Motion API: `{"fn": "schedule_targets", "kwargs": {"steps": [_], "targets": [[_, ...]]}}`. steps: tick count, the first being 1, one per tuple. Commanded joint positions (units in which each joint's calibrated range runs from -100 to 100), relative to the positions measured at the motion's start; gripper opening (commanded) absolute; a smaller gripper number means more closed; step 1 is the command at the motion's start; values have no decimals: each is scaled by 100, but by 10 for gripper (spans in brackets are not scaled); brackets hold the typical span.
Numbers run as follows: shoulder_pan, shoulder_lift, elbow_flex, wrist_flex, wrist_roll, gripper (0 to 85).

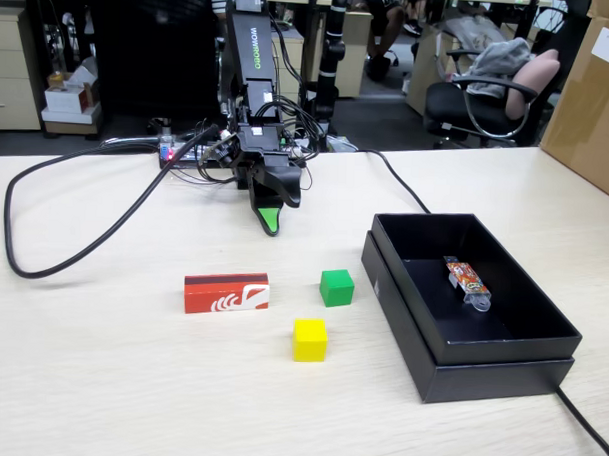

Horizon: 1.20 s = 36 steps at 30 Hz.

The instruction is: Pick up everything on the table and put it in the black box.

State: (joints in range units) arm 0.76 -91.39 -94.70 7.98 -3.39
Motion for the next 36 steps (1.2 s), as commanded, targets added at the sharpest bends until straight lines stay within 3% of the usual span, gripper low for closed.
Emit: {"fn": "schedule_targets", "kwargs": {"steps": [1, 28, 36], "targets": [[15, 22, -95, -59, 15, 483], [-93, -356, 168, -171, 5, 485], [-112, -643, 2109, -3040, 230, 485]]}}
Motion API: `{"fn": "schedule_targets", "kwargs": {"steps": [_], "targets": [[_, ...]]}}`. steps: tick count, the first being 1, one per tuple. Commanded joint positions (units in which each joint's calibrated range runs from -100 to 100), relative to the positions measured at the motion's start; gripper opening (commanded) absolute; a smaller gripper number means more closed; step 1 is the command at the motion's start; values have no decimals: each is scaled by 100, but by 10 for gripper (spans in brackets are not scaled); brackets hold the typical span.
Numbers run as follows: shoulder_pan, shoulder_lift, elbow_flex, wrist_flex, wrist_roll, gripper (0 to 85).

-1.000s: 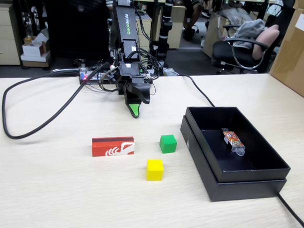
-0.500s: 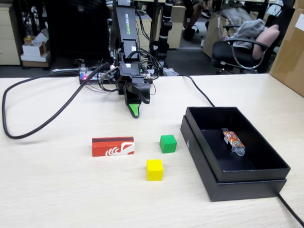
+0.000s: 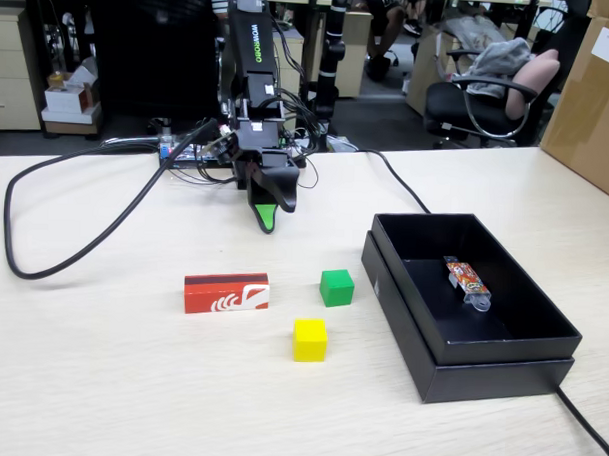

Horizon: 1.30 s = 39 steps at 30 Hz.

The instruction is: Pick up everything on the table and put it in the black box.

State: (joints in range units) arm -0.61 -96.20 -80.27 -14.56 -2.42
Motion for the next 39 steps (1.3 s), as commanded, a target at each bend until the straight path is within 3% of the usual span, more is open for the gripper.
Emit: {"fn": "schedule_targets", "kwargs": {"steps": [1, 9, 16, 32, 39], "targets": [[44, -173, 920, -1115, 186, 485], [298, -242, 3150, -3318, 386, 472], [371, 263, 4945, -4303, 440, 447], [430, 5644, 9269, -6644, 640, 480], [430, 7377, 9940, -6739, 664, 484]]}}
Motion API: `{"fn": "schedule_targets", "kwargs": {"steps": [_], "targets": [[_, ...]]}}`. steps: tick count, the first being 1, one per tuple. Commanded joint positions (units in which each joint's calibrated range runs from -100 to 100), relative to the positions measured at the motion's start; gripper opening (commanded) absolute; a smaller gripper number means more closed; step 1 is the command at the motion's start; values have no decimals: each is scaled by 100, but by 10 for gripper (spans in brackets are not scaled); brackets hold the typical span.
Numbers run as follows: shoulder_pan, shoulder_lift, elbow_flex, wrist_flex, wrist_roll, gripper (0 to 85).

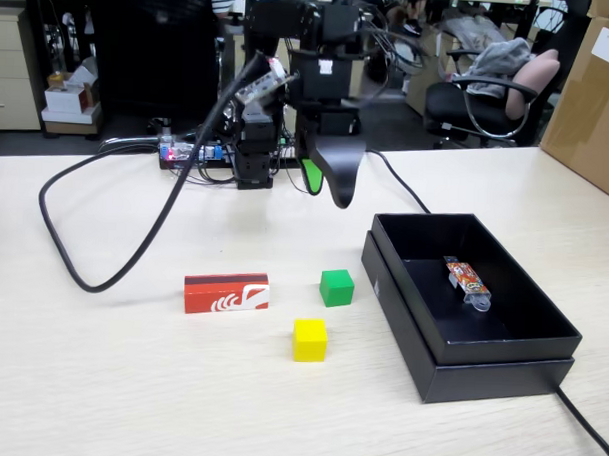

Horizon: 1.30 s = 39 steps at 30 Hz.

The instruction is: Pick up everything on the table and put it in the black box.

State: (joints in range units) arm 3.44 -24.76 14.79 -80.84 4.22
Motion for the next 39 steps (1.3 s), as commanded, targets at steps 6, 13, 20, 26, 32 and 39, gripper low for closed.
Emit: {"fn": "schedule_targets", "kwargs": {"steps": [6, 13, 20, 26, 32, 39], "targets": [[20, 1461, 742, -111, 20, 485], [29, 2379, 1195, -93, 29, 480], [44, 3021, 1676, -93, 34, 475], [68, 3423, 1657, -50, 34, 475], [107, 3698, 1512, -33, 59, 476], [127, 3847, 1476, 2, 63, 472]]}}
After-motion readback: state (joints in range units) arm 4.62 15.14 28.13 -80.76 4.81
